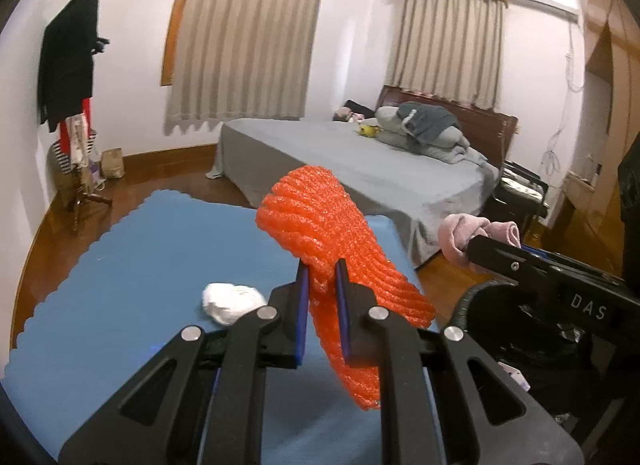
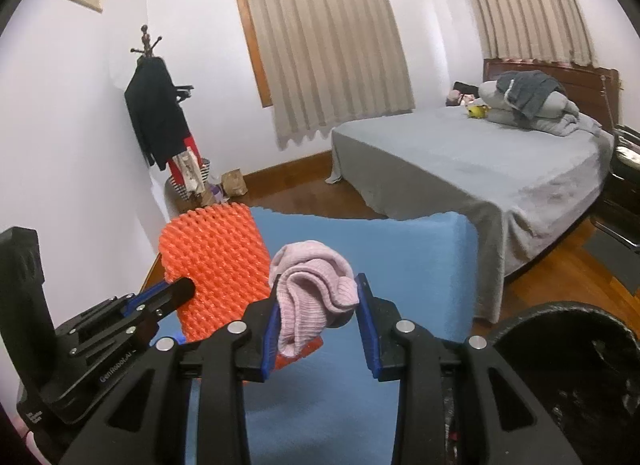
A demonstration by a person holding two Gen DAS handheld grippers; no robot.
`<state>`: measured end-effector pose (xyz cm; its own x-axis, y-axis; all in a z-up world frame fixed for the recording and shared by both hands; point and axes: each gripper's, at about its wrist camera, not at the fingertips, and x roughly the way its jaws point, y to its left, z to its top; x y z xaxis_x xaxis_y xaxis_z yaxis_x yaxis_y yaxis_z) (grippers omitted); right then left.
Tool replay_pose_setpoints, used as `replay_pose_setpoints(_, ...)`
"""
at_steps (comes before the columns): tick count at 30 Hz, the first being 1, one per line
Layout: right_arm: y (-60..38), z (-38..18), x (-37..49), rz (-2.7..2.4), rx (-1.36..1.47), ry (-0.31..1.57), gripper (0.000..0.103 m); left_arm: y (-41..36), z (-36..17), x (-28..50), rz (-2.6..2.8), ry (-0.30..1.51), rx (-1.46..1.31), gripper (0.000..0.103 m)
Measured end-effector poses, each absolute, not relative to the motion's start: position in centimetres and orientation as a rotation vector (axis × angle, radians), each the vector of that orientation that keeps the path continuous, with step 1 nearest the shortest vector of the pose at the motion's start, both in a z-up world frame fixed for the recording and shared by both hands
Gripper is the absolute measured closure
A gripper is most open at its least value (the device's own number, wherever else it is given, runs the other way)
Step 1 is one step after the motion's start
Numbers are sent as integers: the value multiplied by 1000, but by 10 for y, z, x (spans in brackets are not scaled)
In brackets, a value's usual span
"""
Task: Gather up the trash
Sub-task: 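Carry the orange net and pink sock over the bin and open both tools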
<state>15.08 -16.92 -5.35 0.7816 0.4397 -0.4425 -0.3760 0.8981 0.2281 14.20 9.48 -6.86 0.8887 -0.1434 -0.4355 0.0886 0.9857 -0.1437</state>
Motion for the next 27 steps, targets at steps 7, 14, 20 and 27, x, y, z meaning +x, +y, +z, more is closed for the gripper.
replay_pose_setpoints(7, -200, -51, 139, 394, 142, 496, 69, 63, -67, 139, -192, 459, -100, 91)
replay_pose_setpoints(14, -228, -50, 130, 332, 150, 491, 69, 36, -66, 139, -260, 461, -79, 91)
replay_pose_setpoints(20, -254, -52, 124, 276, 156, 500, 69, 15, -66, 140, -309, 465, -68, 91)
replay_pose_setpoints(27, -287, -55, 117, 199, 164, 502, 69, -12, -66, 140, -369, 466, -56, 91)
